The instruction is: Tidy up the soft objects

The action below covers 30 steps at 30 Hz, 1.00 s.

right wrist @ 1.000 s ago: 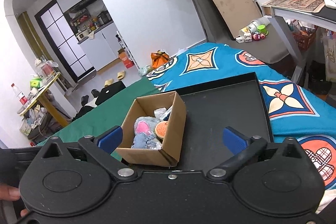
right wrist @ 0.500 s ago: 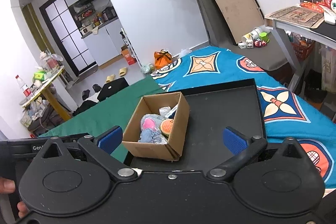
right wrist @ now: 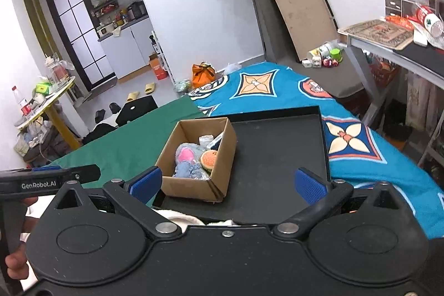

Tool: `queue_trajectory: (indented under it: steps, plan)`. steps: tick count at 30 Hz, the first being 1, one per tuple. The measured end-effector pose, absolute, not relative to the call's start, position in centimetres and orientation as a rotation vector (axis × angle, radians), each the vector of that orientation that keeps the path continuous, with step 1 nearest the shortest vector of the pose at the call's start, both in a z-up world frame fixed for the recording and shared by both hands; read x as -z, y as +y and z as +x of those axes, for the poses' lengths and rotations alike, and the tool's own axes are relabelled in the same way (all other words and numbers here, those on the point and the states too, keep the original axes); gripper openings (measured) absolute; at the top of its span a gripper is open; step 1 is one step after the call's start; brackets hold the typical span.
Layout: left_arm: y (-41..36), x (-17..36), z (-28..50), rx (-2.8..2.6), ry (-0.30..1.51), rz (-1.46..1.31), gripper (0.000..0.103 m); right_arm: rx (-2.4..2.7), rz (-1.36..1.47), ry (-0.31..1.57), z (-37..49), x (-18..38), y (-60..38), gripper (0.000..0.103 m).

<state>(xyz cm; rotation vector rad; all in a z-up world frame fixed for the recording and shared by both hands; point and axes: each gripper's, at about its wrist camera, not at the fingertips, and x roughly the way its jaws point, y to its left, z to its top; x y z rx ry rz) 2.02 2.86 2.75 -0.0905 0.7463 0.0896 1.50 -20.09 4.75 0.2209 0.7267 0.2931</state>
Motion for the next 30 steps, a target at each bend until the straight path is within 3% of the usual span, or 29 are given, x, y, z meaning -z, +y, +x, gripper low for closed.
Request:
queue_trajectory:
  steps: [30]
  plan:
    - [0.3, -2.8, -1.4, -0.05, 0.723, -0.046, 0.096, -0.242, 0.195, 0.723, -2.3, -5.2, -22.2, 0.103]
